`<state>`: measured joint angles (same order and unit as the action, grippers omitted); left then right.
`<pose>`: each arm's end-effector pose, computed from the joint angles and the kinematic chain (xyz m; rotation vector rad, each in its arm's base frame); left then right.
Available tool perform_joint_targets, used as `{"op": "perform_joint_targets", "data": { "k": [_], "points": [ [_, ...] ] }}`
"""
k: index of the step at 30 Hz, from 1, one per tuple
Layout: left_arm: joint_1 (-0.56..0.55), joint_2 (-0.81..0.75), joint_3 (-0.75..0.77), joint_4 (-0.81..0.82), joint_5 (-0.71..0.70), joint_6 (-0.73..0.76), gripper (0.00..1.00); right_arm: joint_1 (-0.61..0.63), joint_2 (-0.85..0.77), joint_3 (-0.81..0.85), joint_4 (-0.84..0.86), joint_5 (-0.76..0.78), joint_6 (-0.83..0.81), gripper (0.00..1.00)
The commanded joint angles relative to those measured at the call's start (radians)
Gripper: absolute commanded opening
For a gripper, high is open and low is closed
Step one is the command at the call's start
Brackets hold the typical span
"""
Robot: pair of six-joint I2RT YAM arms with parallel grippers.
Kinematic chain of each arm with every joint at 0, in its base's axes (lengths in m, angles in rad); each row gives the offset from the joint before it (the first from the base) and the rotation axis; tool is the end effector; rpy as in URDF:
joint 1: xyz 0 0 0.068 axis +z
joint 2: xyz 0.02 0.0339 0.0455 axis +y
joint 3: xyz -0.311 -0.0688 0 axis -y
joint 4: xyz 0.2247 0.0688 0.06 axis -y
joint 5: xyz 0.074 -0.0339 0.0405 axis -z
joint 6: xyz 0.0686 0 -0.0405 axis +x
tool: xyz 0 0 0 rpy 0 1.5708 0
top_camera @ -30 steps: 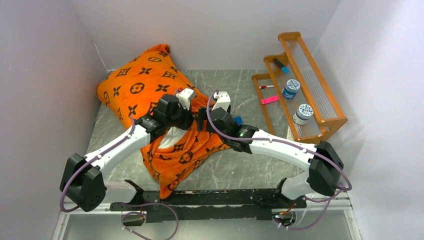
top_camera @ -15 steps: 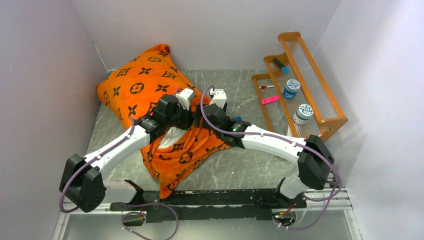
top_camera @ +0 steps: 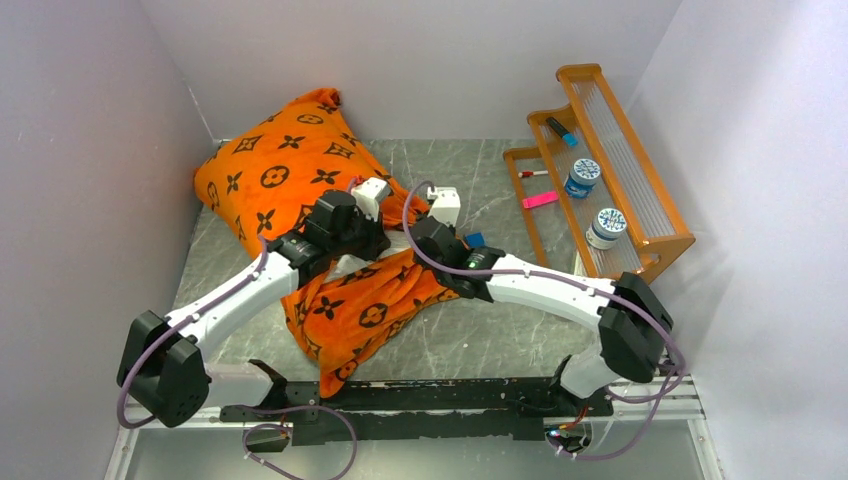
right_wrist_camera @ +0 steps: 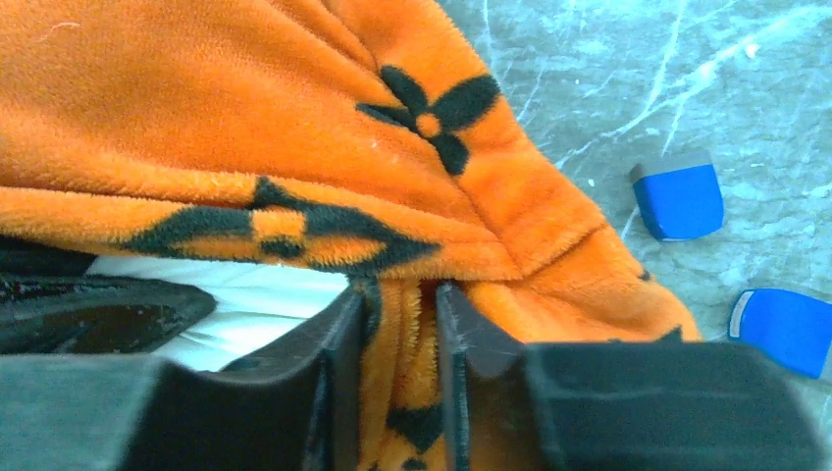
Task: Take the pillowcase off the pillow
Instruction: Remove the pillow from the pillowcase.
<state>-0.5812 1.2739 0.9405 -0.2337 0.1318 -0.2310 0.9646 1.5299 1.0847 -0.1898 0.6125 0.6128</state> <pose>0.2297 -0.1617 0.3178 0.4606 2.1471 -0.6087 0.2265 0.2575 0.3044 -0.0365 2.0893 0.2799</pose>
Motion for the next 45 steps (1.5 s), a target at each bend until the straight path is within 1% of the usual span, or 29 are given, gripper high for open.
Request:
{"op": "perform_joint_targets", "data": {
  "k": [1,3,8,15,20,23,27,30,32,35,37,39,40,42,45],
  "points": [
    [0.032,-0.054,0.005,-0.035,-0.086,0.031,0.05,-0.01,-0.086,-0.106,-0.116,0.115,-0.033,0.26],
    [0.032,-0.062,0.006,-0.039,-0.109,0.033,0.05,-0.012,-0.125,-0.156,-0.094,0.116,-0.025,0.15],
    [0.032,-0.067,0.019,-0.068,-0.161,0.018,0.05,-0.014,-0.2,-0.254,-0.042,0.122,0.003,0.0],
    [0.032,-0.106,0.019,-0.072,-0.199,-0.016,0.05,-0.03,-0.291,-0.386,0.015,0.12,0.035,0.0],
    [0.046,-0.127,0.01,-0.051,-0.236,-0.044,0.05,-0.058,-0.342,-0.517,0.101,0.089,0.078,0.0],
    [0.066,-0.133,0.007,-0.034,-0.22,-0.077,0.05,-0.085,-0.359,-0.606,0.193,0.04,0.124,0.0],
    [0.097,-0.131,0.012,-0.014,-0.182,-0.118,0.05,-0.139,-0.342,-0.712,0.375,-0.051,0.177,0.0],
    [0.105,-0.131,0.022,-0.012,-0.179,-0.129,0.05,-0.17,-0.315,-0.762,0.488,-0.103,0.167,0.0],
    [0.104,-0.129,0.021,0.009,-0.144,-0.12,0.05,-0.184,-0.288,-0.774,0.54,-0.131,0.152,0.0],
    [0.102,-0.115,0.015,0.038,-0.015,-0.111,0.05,-0.201,-0.24,-0.787,0.628,-0.184,0.128,0.0],
    [0.09,-0.12,0.0,0.063,0.041,-0.106,0.06,-0.204,-0.215,-0.796,0.691,-0.218,0.115,0.0],
    [0.063,-0.136,-0.015,0.077,0.051,-0.091,0.16,-0.205,-0.198,-0.795,0.73,-0.243,0.103,0.0],
    [0.045,-0.145,-0.013,0.074,0.042,-0.081,0.23,-0.206,-0.192,-0.795,0.75,-0.251,0.099,0.0],
    [0.0,-0.157,0.001,0.058,0.005,-0.058,0.41,-0.207,-0.185,-0.797,0.771,-0.264,0.091,0.0],
    [-0.091,-0.168,0.028,0.037,-0.1,-0.042,0.71,-0.206,-0.179,-0.804,0.797,-0.276,0.084,0.0]
  ]
}}
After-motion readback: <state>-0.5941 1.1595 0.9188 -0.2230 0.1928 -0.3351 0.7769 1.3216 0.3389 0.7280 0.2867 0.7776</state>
